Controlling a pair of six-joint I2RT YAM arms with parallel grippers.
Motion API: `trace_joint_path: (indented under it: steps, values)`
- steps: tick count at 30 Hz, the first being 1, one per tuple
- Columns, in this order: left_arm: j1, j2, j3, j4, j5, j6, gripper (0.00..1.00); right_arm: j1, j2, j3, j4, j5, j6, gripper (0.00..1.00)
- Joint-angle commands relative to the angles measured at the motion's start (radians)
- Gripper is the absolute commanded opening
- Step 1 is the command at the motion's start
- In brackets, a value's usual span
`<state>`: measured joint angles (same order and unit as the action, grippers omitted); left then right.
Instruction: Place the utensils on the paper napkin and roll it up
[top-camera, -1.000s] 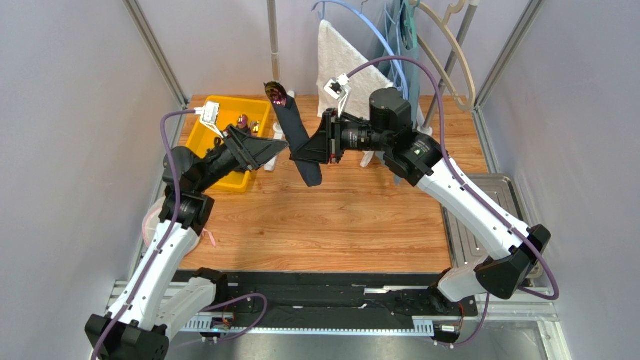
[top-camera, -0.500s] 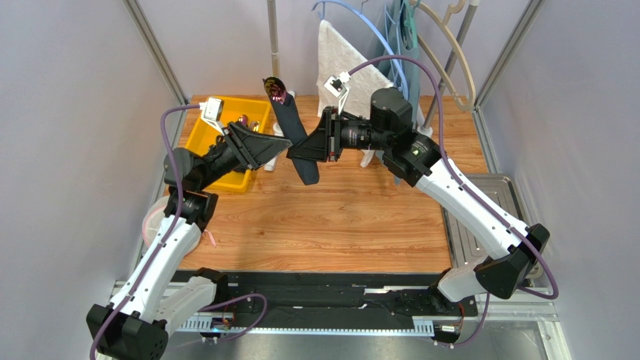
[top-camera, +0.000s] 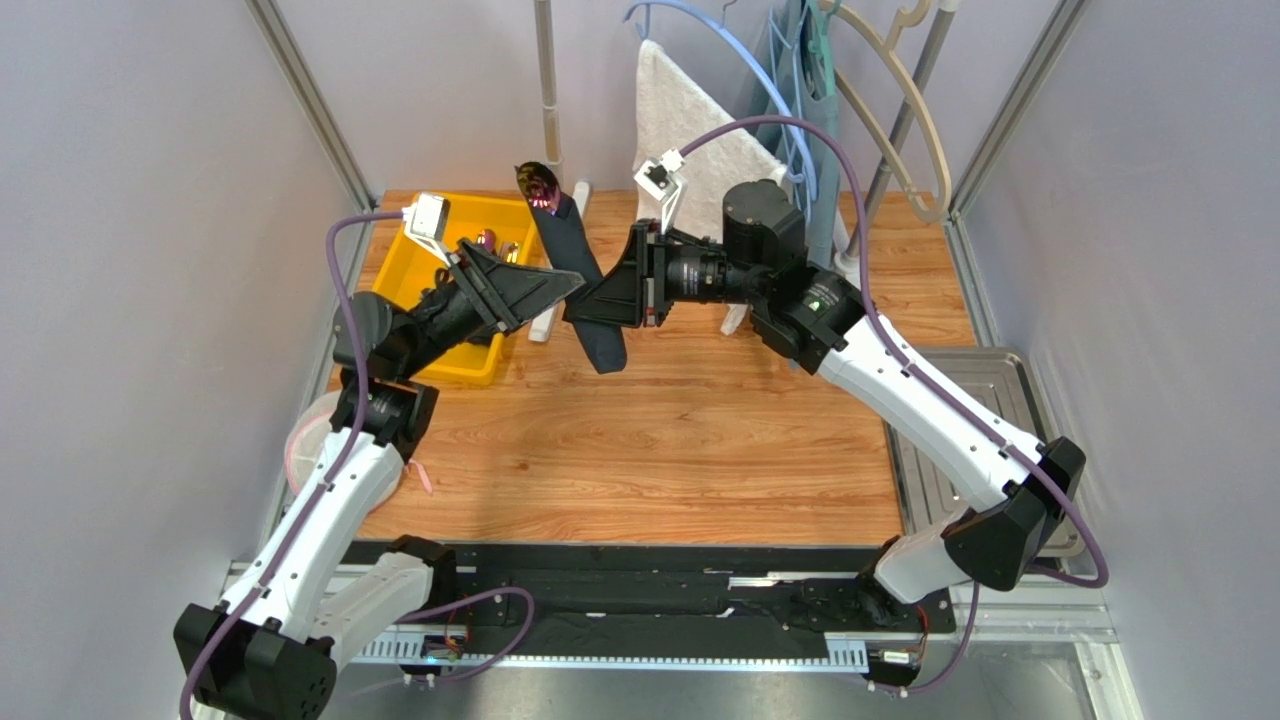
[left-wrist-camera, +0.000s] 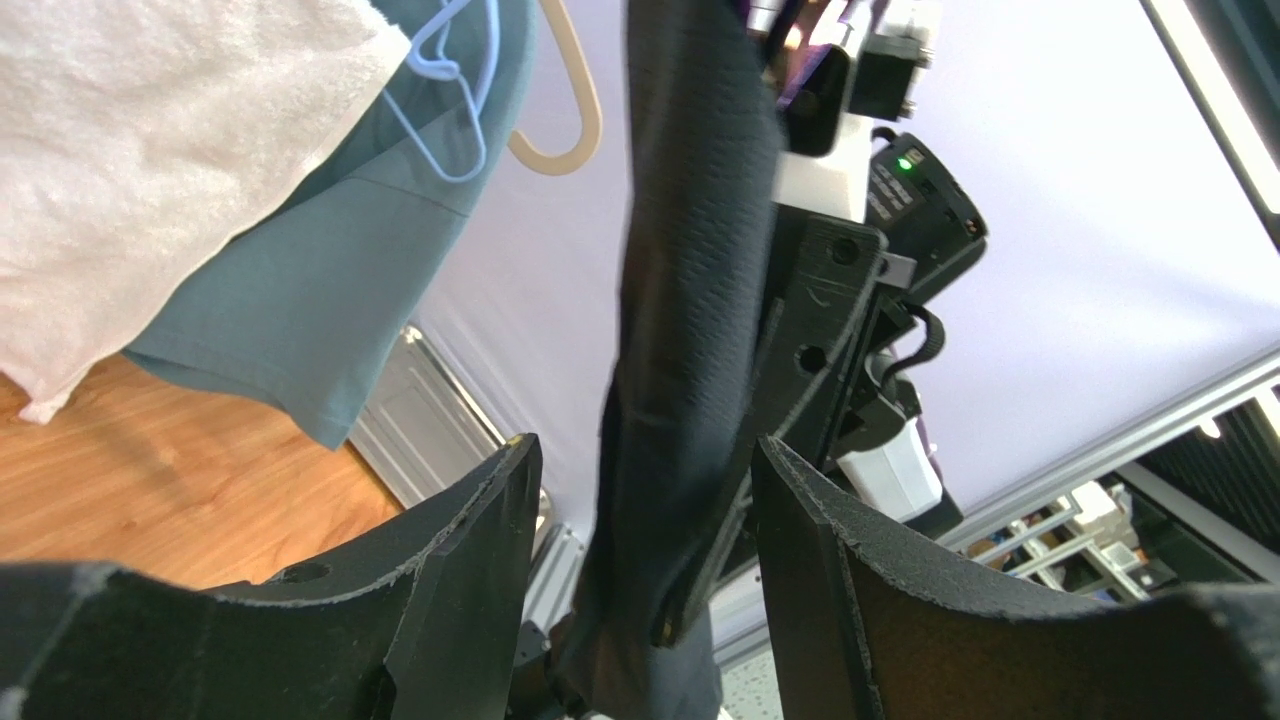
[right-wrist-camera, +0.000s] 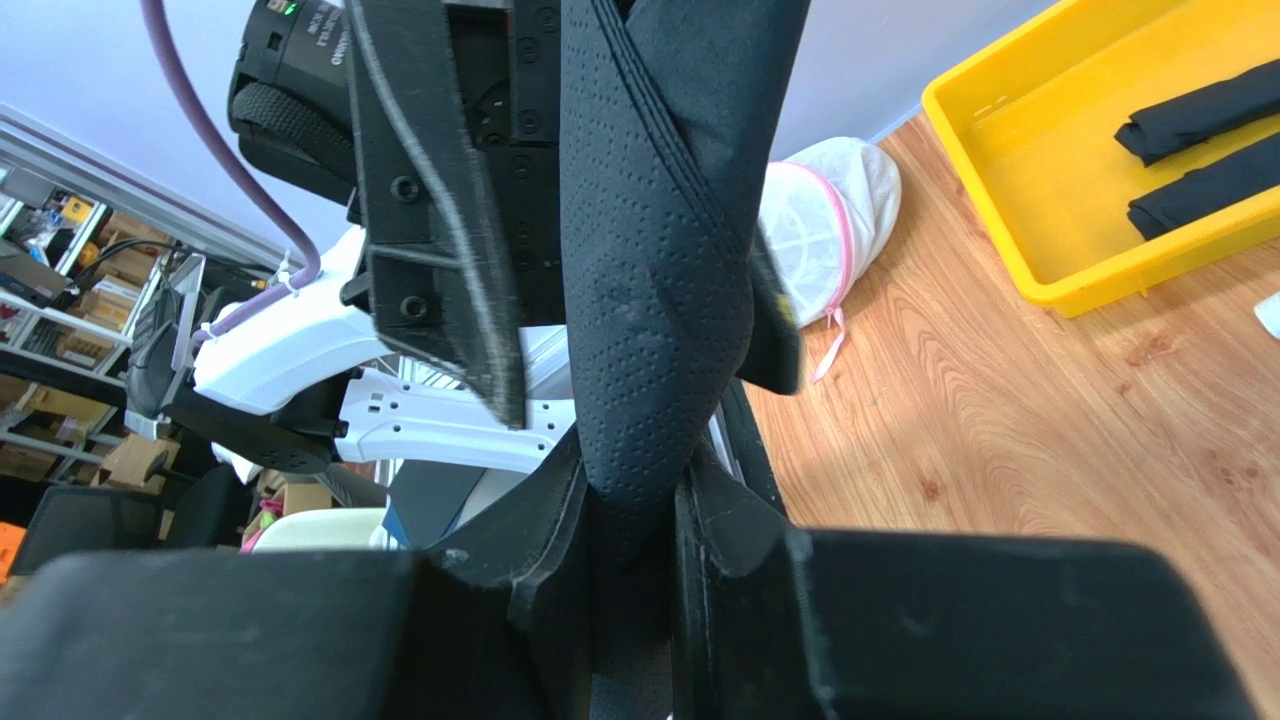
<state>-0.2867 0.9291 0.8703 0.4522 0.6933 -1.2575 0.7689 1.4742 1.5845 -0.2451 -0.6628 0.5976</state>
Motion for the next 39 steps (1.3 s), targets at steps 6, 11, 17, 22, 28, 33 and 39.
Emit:
trace_joint_path:
  steps: [6,11,17,22,28,33,39]
  values:
    - [-0.014,0.002,-0.004,0.009,-0.017,-0.034,0.56,0.023,0.0,0.04,0.084,0.011,-0.018,0.0]
    - [-0.016,0.01,-0.004,0.06,0.014,-0.023,0.05,0.024,0.012,0.054,0.073,-0.006,-0.038,0.0]
    - [-0.016,0.011,-0.011,0.131,0.064,0.018,0.0,0.023,-0.009,0.058,-0.037,-0.063,-0.103,0.34]
    - [-0.016,0.013,-0.014,0.181,0.094,0.009,0.0,0.018,-0.035,0.014,-0.098,-0.093,-0.151,0.48]
    - [-0.016,0.02,-0.007,0.206,0.12,0.009,0.0,0.013,-0.058,-0.032,-0.106,-0.133,-0.165,0.45]
    - [-0.016,0.033,0.001,0.226,0.135,-0.002,0.0,0.013,-0.069,-0.041,-0.099,-0.141,-0.16,0.35]
    - [-0.016,0.022,-0.002,0.125,0.108,0.01,0.17,0.015,-0.074,-0.04,-0.06,-0.095,-0.153,0.0]
